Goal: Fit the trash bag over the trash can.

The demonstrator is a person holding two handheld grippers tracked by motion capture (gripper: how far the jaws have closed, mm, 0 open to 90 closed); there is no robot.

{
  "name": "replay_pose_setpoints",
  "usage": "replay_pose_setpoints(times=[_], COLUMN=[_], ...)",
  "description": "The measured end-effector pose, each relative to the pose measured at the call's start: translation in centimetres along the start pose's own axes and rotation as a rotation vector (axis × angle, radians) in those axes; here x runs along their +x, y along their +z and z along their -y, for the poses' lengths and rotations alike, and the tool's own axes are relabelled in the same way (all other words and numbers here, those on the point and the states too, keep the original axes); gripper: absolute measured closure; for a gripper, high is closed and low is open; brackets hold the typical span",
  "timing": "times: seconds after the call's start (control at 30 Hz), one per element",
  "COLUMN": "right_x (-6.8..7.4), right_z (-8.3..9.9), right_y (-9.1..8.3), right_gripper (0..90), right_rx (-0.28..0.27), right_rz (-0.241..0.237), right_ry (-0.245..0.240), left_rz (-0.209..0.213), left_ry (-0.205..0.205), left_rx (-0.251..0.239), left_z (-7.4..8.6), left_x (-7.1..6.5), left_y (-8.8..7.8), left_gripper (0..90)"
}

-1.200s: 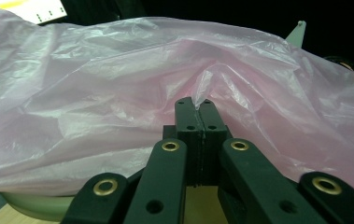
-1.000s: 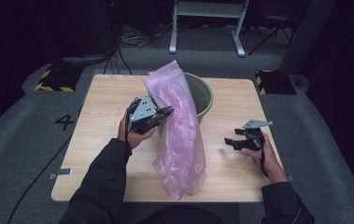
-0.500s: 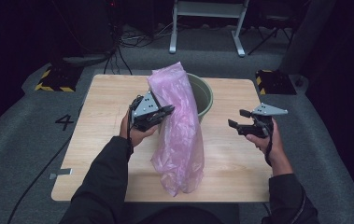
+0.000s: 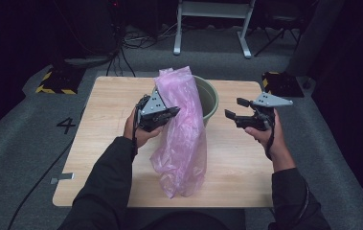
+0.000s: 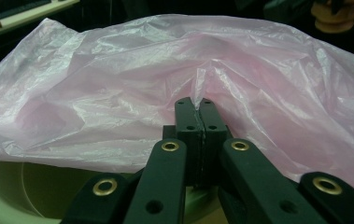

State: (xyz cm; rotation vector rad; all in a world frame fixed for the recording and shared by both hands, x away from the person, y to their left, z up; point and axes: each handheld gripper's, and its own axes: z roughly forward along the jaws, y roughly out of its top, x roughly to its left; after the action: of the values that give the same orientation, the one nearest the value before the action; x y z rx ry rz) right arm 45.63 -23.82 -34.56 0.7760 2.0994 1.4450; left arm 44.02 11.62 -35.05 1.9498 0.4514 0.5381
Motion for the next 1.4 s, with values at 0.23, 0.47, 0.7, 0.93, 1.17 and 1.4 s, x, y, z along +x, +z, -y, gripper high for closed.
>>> replay_pose_setpoints(times=[0.23, 0.47, 0.7, 0.93, 1.17, 1.4], right_x=[1.8, 2.9, 3.7, 3.6, 4.7, 5.9], right_z=[-2.2, -2.7, -3.4, -3.7, -3.2, -2.5], right_y=[1.7, 3.0, 3.7, 4.8, 4.7, 2.8], right_gripper=[30.0, 30.5, 30.4, 31.7, 30.4, 26.2], right_rx=[0.000, 0.007, 0.009, 0.042, 0.017, -0.038], right_rz=[-0.032, -0.058, -0.068, -0.059, -0.113, -0.208], right_ry=[-0.044, -0.060, -0.087, -0.097, -0.109, -0.122], left_rz=[0.007, 0.019, 0.069, 0.060, 0.043, 0.032], left_ry=[-0.028, -0.070, -0.065, -0.069, -0.077, -0.072], left_rx=[0.050, 0.115, 0.155, 0.182, 0.152, 0.098], left_z=[-0.4, -0.8, -1.4, -2.2, -2.2, -2.1], left_x=[1.0, 1.7, 1.9, 2.3, 2.5, 1.8], left_y=[0.6, 1.3, 2.3, 2.8, 2.1, 1.0], left_gripper=[89.5, 89.5, 89.5, 89.5, 89.5, 89.5])
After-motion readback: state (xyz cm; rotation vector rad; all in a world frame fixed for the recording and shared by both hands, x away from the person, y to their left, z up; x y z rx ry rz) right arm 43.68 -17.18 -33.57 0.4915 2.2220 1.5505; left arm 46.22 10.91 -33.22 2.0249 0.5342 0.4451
